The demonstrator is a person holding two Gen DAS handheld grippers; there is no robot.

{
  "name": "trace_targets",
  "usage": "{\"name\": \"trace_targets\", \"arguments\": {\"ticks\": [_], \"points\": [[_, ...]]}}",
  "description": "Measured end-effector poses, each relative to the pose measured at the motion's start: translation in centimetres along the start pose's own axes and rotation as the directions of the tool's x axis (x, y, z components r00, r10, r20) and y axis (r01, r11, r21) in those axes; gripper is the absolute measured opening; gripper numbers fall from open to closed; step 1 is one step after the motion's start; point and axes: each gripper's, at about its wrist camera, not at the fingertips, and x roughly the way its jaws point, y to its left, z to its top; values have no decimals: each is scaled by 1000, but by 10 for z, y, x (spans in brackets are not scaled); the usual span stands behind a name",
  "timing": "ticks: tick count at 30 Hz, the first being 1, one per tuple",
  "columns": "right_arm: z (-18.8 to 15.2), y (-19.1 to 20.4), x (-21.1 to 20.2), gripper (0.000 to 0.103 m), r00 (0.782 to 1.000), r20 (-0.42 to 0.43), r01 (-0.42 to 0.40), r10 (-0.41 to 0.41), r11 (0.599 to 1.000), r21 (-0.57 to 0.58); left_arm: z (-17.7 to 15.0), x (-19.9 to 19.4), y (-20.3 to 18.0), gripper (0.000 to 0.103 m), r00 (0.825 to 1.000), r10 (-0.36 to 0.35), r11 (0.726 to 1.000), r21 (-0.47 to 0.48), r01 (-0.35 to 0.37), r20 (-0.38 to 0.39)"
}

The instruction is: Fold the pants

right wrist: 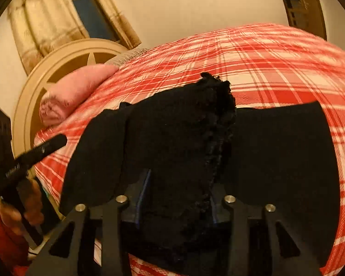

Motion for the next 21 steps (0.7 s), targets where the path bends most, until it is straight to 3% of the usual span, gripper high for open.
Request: {"name": "trace_targets", "arguments": {"ticks": [2, 7, 12, 16, 18, 21], "points": [[1, -1, -4, 27, 1000, 2, 13, -13, 1000, -14, 0, 4, 2, 98, 1000, 18, 1000, -15, -18, -6], [15, 11, -33, 21, 997, 73, -6, 14, 995, -103, 2, 6, 14, 98, 999, 48, 994, -94, -49, -20], [23, -1, -84, 20, 981, 180, 95, -70, 986, -137, 11, -5, 22, 98, 998, 61, 991, -124, -59, 7], [-3, -53, -77, 20, 976, 86, 206, -202, 978, -41, 13, -3, 8, 98, 997, 67, 995, -69, -65, 26], [-21, -73, -62, 21, 979, 32, 202, -202, 979, -6, 12, 7, -3, 98, 999, 51, 998, -45, -51, 4], [-22, -73, -64, 22, 977, 54, 207, -206, 978, -17, 10, 19, -21, 98, 999, 38, 999, -7, -38, -18]]}}
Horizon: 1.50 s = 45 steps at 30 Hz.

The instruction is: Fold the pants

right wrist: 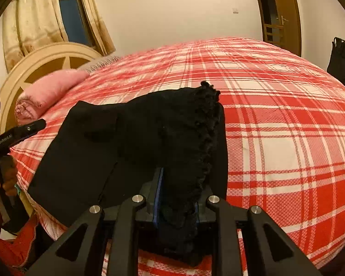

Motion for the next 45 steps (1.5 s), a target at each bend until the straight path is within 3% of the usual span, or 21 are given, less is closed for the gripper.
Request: {"name": "trace_targets", "arguments": {"ticks": [2, 5, 9, 11, 13, 18, 22, 27, 31, 35, 39, 42, 45], "points": [[4, -2, -1, 35, 1000, -16, 8, -9, 1000, -7, -2, 7, -14, 98, 1000, 14, 999, 35, -14, -12], [9, -10, -15, 39, 1000, -21, 6, -6, 1000, 25, -8, 22, -31, 98, 997, 55, 994, 95, -50, -56], [22, -5, -58, 39, 985, 153, 71, -77, 997, 41, -21, 36, -36, 97, 984, 145, 975, 183, -124, -107], [36, 7, -61, 38, 983, 176, 48, -45, 999, -13, -20, 34, -32, 97, 985, 132, 980, 162, -113, -111], [48, 22, -51, 17, 987, 159, 29, -17, 997, -74, -12, 28, -33, 97, 990, 104, 984, 151, -89, -92], [72, 39, 3, 16, 996, 81, 59, -47, 988, -146, 21, 26, -52, 97, 996, 81, 984, 161, -75, -33], [68, 18, 47, 15, 994, -42, 94, -98, 992, -81, 40, 50, -61, 97, 995, 58, 991, 124, -48, -82], [60, -12, 46, 14, 1000, -10, -24, 25, 995, 95, 44, 98, -53, 93, 969, 132, 991, 65, -121, -211], [63, -10, 49, 14, 1000, -10, -28, 29, 995, 93, 42, 129, -35, 96, 945, 129, 989, -24, -143, -302], [62, -5, 46, 14, 1000, -1, -6, 6, 997, 75, 36, 140, -46, 103, 943, 214, 976, 81, -200, -253], [63, 0, 37, 17, 1000, 12, -4, 3, 998, 69, 39, 142, -44, 103, 937, 213, 977, 77, -199, -277], [57, 6, 12, 17, 997, 78, -20, 15, 998, 64, 40, 133, -46, 103, 935, 225, 974, 90, -208, -273], [47, 15, -11, 17, 993, 117, 8, -9, 1000, 5, 41, 109, -46, 103, 945, 215, 976, 93, -198, -245]]}}
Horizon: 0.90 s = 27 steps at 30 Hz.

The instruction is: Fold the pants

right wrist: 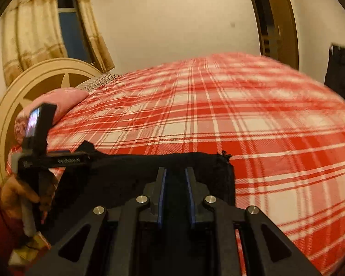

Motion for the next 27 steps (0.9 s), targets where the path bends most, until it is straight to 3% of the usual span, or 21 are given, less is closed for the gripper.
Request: {"name": "trace_targets", "arguments": {"ticks": [5, 8, 11, 12, 20, 27], "points": [[-26, 5, -14, 18, 998, -53, 33, -35, 998, -48, -19, -33, -1, 103, 997, 26, 999, 45, -29, 69], [-45, 0, -5, 18, 992, -108, 57, -61, 998, -41, -40, -39, -4, 103, 997, 33, 998, 56, -36, 63], [-49, 1, -1, 18, 991, -103, 76, -83, 995, -61, -56, -29, -12, 103, 999, 32, 995, 97, -35, 27], [-49, 3, -1, 19, 990, -105, 86, -93, 993, -77, -58, -30, -11, 103, 998, 34, 996, 85, -39, 51], [-50, -6, -2, 19, 993, -104, 49, -47, 999, 14, -61, -33, -13, 103, 998, 42, 996, 71, -46, 53], [-49, 3, -3, 25, 991, -110, 72, -74, 997, -16, -62, -34, -11, 103, 999, 31, 998, 61, -33, 36]]}}
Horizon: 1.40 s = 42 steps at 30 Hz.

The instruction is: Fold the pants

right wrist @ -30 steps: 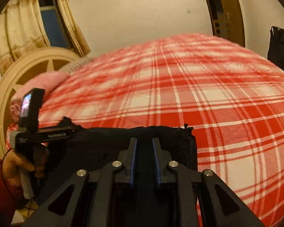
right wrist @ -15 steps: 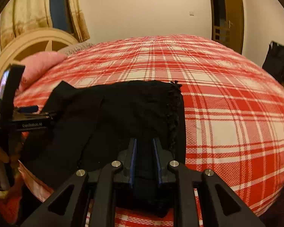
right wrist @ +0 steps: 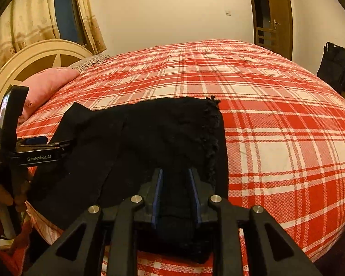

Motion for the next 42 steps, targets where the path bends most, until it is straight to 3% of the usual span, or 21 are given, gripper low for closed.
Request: {"name": "trace_targets", "arguments": {"ticks": [4, 8, 10, 15, 20, 31, 35, 38, 42], "points": [[5, -3, -6, 35, 1000, -10, -30, 30, 999, 24, 0, -1, 1, 103, 1000, -13, 1000, 1, 13, -20], [15, -8, -30, 64, 996, 87, -14, 9, 998, 59, 0, -7, 0, 103, 1000, -19, 1000, 20, 19, -24], [20, -12, -39, 65, 992, 124, -16, 8, 997, 70, 1, -11, -1, 103, 1000, -24, 999, 30, 24, -11], [22, -26, -40, 66, 994, 112, -4, -9, 993, 115, 2, -14, -1, 103, 1000, -27, 999, 29, 27, -12], [15, -40, -32, 66, 995, 92, -67, 50, 979, 192, 1, -15, -8, 103, 1000, -30, 998, 54, 30, -7], [1, -58, -9, 66, 996, 19, -87, 85, 952, 293, -3, -5, -8, 103, 995, -89, 996, 2, 89, -46], [-8, -64, 4, 69, 987, -17, -144, 161, 919, 366, -4, -5, -7, 103, 994, -101, 995, -4, 101, -46], [-11, -59, 4, 76, 986, 5, -158, 167, 922, 353, -5, -6, -4, 103, 988, -145, 989, -6, 145, -48], [-12, -48, 6, 78, 987, 5, -154, 161, 939, 306, -8, -7, 7, 103, 976, -215, 976, -40, 213, -32]]}}
